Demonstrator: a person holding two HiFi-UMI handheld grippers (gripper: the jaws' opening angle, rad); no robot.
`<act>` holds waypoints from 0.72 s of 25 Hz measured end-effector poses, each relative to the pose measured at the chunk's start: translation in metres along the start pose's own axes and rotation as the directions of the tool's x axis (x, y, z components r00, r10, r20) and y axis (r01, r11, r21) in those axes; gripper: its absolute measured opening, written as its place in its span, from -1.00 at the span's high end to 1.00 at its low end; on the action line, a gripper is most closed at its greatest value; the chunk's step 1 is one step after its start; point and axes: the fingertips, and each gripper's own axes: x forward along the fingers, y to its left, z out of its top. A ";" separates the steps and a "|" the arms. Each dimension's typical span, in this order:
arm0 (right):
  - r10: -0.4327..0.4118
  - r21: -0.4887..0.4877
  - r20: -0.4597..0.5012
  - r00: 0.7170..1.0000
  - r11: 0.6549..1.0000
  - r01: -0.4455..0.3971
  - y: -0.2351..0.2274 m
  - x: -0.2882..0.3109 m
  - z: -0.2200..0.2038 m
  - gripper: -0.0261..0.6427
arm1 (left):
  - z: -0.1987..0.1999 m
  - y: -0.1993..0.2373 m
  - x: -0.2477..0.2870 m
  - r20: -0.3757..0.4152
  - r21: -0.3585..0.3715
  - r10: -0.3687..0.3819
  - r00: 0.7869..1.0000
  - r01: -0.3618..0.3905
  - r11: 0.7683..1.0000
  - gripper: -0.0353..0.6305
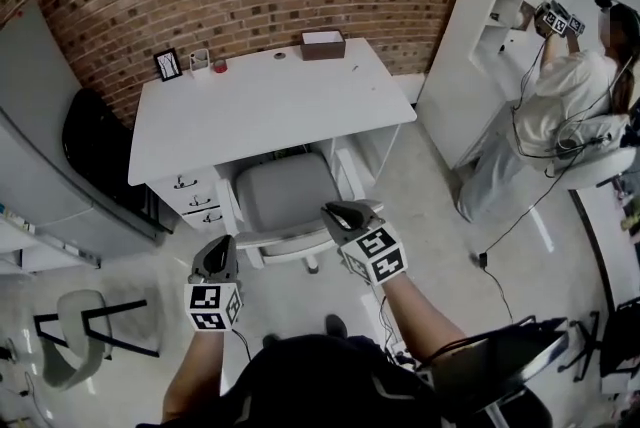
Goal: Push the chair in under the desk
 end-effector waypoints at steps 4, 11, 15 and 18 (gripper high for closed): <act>0.009 0.060 0.068 0.998 0.998 -0.013 0.019 -0.010 0.021 0.85 | 0.020 0.005 -0.028 0.061 -0.115 0.000 0.998 0.007 0.993 0.87; -0.038 0.084 0.127 0.991 0.996 0.027 0.031 -0.024 0.047 0.89 | 0.055 0.010 -0.063 0.113 -0.083 0.024 0.993 -0.014 0.996 0.87; -0.036 0.097 0.131 0.991 0.995 0.023 0.040 -0.020 0.053 0.89 | 0.059 0.015 -0.074 0.117 -0.072 0.033 0.993 -0.025 0.997 0.87; -0.039 0.101 0.132 0.990 0.995 0.026 0.043 -0.021 0.055 0.90 | 0.062 0.015 -0.082 0.123 -0.061 0.037 0.992 -0.030 0.998 0.87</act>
